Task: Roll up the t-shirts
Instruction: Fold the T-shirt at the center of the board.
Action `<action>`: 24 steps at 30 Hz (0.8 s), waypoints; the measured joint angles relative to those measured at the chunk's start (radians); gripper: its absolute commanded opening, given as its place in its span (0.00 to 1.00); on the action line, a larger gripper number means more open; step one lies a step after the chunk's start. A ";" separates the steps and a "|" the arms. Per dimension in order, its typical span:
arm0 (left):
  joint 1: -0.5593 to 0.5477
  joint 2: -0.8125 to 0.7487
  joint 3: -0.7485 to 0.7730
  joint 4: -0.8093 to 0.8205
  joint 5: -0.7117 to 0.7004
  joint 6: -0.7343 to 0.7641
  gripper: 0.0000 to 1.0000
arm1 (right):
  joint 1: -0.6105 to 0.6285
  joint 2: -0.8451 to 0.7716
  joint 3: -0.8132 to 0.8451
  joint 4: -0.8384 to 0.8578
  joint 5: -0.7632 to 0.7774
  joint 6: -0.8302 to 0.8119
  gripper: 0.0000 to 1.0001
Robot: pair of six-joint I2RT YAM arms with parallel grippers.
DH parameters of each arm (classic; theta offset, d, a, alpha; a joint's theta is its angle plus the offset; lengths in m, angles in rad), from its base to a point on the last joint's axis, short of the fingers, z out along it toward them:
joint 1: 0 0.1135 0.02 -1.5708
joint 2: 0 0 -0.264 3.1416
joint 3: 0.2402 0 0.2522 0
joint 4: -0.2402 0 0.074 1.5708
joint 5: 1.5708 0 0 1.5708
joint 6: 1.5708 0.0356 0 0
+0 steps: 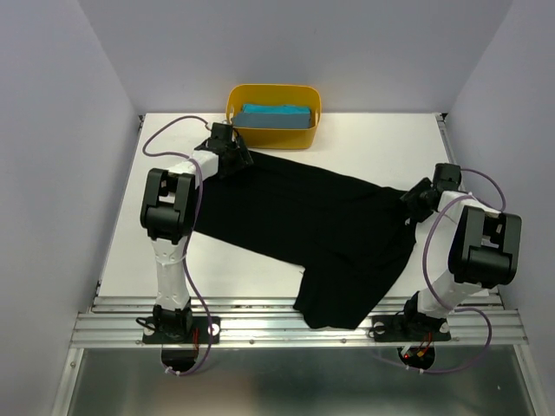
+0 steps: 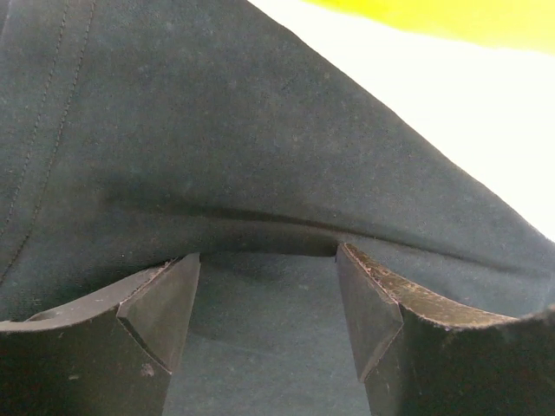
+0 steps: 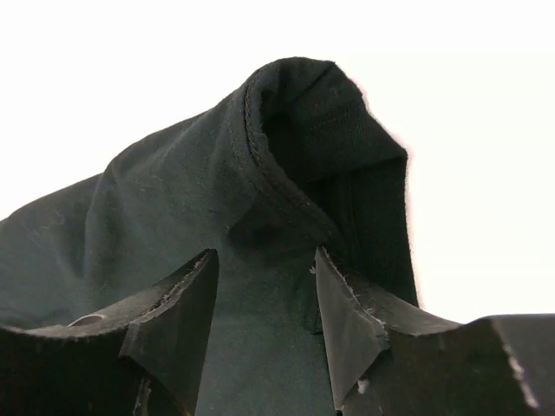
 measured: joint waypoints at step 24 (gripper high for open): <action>0.011 -0.219 -0.148 -0.044 -0.067 0.033 0.76 | -0.027 -0.108 0.021 -0.062 -0.037 -0.055 0.67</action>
